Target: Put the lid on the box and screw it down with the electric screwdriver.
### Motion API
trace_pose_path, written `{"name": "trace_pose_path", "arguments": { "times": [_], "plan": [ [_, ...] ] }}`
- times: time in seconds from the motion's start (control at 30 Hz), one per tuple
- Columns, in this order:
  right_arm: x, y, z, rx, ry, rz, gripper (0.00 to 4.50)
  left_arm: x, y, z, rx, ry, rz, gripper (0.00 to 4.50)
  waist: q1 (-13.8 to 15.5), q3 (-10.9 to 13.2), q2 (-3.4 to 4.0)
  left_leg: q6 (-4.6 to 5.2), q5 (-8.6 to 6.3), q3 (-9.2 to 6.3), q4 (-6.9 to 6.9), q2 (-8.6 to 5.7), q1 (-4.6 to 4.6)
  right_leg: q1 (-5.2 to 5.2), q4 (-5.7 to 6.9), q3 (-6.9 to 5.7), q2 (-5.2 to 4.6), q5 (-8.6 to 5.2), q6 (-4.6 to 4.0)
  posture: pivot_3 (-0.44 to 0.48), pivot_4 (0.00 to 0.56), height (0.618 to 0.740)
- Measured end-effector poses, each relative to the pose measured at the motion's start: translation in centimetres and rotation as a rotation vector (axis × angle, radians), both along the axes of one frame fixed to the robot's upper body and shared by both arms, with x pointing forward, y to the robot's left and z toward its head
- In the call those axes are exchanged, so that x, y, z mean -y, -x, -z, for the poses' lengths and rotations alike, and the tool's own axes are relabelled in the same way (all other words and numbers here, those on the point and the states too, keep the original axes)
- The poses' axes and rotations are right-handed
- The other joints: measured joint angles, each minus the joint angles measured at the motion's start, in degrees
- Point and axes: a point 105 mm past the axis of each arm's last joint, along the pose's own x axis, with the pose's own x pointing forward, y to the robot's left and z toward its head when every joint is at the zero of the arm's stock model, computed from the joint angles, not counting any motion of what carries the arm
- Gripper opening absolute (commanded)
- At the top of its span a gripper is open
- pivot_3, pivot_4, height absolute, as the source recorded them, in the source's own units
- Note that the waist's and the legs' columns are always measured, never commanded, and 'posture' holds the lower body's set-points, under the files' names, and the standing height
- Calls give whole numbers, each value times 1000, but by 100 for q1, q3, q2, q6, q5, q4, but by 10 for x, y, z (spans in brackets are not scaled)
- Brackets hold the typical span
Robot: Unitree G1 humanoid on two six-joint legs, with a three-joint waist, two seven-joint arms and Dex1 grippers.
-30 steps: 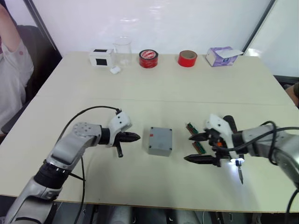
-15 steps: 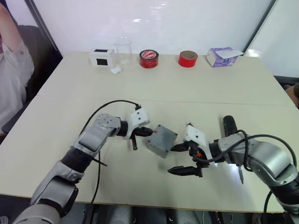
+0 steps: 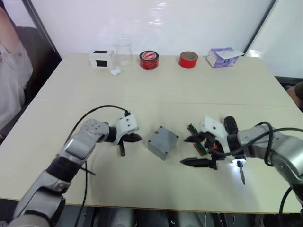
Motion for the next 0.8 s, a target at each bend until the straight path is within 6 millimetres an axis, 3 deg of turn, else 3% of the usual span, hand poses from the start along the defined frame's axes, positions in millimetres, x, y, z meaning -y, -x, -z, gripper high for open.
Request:
{"name": "trace_pose_path", "arguments": {
  "times": [0.07,0.13,0.3,0.43,0.8],
  "plan": [
    [0,-15,4,51,31,-2,4475,6,18,1,-55,26,41,0,15,0,-2,0,0,1,5,0,0,0,5,1,-1,0,0,0,150,740],
    [-2,-19,10,59,42,-17,4475,9,24,1,-71,40,55,0,39,1,-2,0,0,-1,10,-2,-2,0,9,1,0,0,0,0,150,740],
    [-10,-25,24,70,56,-76,4475,17,22,0,-66,66,29,0,28,1,-3,0,0,1,13,-6,-1,0,16,2,0,0,0,0,150,740],
    [-22,-18,31,41,24,-138,4475,29,12,-2,-41,97,3,0,28,1,-3,0,0,-1,15,-8,-1,0,21,2,0,0,1,0,150,740],
    [-26,7,42,-50,-5,-137,4475,28,-4,-1,-14,97,-55,0,25,1,-3,-1,1,-3,16,-7,4,0,30,2,0,0,0,0,150,740]
  ]
}}
